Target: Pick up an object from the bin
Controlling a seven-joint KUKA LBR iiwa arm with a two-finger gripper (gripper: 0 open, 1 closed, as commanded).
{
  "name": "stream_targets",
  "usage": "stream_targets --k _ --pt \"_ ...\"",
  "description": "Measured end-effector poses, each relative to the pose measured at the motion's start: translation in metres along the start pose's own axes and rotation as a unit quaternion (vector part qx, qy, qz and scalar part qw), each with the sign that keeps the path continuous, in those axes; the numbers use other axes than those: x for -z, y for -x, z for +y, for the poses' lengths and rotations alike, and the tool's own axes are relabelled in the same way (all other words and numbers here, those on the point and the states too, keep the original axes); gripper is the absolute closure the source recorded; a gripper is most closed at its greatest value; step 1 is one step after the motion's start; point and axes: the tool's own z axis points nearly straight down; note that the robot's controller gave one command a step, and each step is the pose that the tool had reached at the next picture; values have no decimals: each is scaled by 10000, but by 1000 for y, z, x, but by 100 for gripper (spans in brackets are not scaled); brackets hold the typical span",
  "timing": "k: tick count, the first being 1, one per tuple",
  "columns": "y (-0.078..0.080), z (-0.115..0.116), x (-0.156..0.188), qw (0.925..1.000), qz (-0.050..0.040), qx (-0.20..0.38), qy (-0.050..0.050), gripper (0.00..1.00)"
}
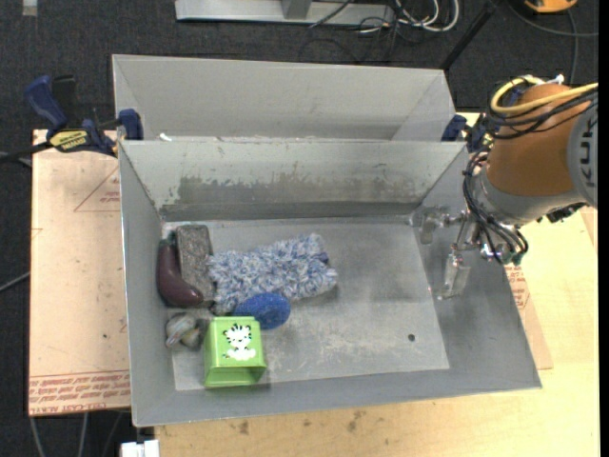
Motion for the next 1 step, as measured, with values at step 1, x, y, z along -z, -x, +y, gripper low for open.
stream_targets --k 1 --pt "2 1 5 10000 -37 14 -7 0"
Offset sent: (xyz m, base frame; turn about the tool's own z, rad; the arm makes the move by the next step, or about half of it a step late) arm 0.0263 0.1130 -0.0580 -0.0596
